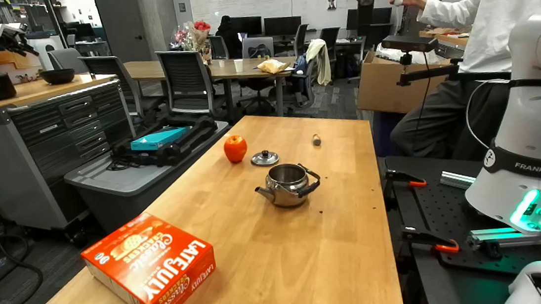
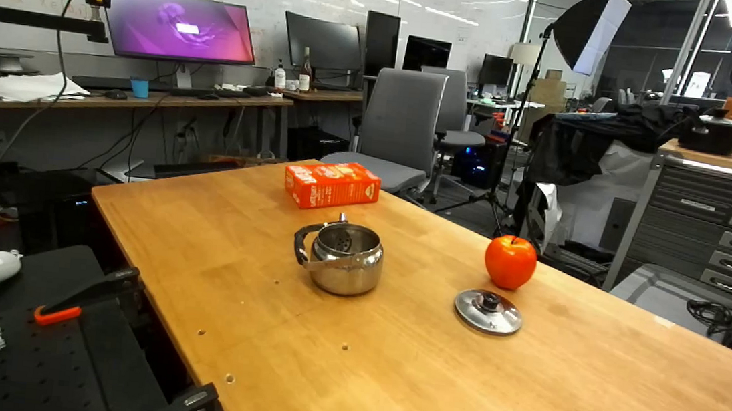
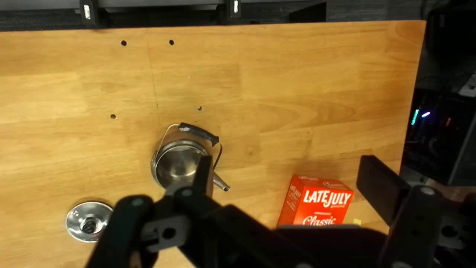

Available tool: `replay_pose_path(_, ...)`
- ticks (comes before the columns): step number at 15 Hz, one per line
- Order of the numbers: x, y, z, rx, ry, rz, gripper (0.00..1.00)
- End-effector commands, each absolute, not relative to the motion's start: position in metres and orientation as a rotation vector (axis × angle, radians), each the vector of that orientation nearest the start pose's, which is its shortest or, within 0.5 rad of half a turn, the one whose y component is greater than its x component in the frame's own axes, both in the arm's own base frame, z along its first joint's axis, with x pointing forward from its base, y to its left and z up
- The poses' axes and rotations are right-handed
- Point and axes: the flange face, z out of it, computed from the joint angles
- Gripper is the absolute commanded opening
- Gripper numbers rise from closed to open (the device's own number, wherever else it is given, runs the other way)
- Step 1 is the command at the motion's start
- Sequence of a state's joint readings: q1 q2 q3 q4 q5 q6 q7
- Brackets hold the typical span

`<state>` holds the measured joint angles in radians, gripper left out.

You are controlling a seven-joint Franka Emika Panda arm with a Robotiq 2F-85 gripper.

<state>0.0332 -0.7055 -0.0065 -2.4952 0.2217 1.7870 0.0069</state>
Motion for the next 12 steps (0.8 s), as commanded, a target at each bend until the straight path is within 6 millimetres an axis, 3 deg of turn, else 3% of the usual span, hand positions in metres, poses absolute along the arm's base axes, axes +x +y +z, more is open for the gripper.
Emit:
replay_pose_path(1, 0.376, 0.012, 0.521, -2.934, 0.08, -0.041, 1.0)
replay_pose_path(12, 0.447, -0.019, 0.514, -2.94, 0.232, -0.243, 1.0)
